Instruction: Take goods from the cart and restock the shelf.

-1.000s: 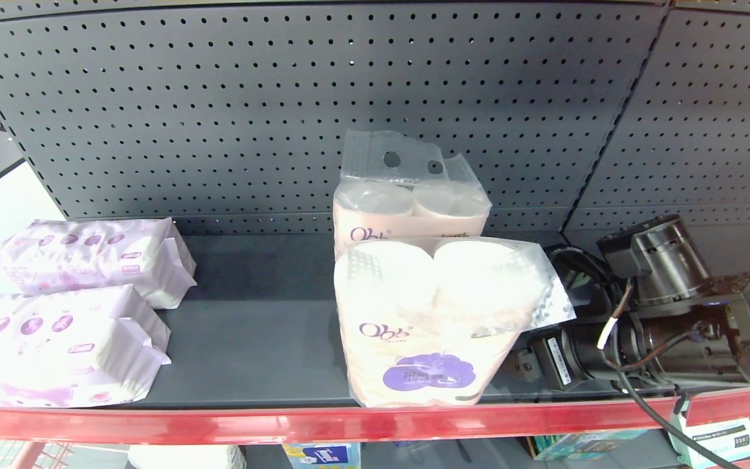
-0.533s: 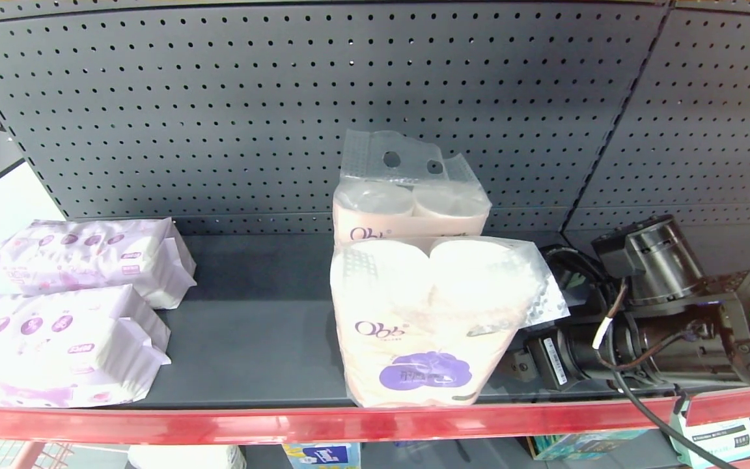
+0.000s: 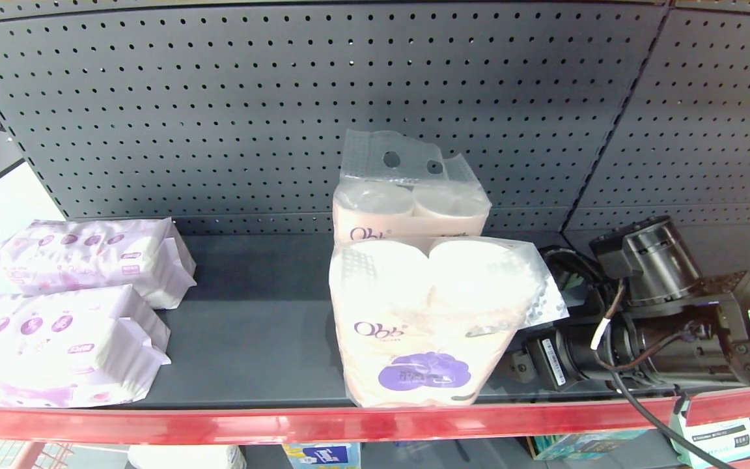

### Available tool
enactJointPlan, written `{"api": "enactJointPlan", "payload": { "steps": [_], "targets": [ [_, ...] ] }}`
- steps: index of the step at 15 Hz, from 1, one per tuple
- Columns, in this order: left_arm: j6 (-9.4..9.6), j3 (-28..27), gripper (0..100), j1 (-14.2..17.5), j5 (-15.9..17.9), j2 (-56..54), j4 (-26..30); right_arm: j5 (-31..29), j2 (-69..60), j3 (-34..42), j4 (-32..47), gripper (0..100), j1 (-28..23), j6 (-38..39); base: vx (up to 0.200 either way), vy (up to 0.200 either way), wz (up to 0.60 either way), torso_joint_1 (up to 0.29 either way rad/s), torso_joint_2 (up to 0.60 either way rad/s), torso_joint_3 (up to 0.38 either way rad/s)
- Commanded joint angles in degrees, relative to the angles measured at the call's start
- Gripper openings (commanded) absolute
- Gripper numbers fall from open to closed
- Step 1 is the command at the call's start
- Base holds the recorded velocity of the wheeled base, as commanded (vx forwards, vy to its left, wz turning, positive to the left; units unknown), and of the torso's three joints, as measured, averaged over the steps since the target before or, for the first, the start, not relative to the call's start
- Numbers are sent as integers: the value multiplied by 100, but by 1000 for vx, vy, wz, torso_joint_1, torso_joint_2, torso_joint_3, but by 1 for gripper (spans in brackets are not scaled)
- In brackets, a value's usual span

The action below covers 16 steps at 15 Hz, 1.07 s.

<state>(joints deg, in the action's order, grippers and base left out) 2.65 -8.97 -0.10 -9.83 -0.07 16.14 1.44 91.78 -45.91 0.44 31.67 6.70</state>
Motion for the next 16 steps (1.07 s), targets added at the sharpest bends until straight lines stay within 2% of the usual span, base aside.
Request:
{"api": "enactJointPlan", "payload": {
  "steps": [1,11,15,16],
  "targets": [
    [-1,1,100,1,-2,7,3,6,-3,3,0,100,58,6,0,0,0,0,0,0],
    [-1,1,100,1,-2,7,3,-3,-64,56,0,100,-3,33,0,0,0,0,0,0],
    [-27,1,100,1,-2,7,3,-451,-925,284,-185,100,-100,77,0,0,0,0,0,0],
    [-1,1,100,1,7,7,3,-785,-1435,451,-352,100,-109,68,0,0,0,0,0,0]
  ]
}}
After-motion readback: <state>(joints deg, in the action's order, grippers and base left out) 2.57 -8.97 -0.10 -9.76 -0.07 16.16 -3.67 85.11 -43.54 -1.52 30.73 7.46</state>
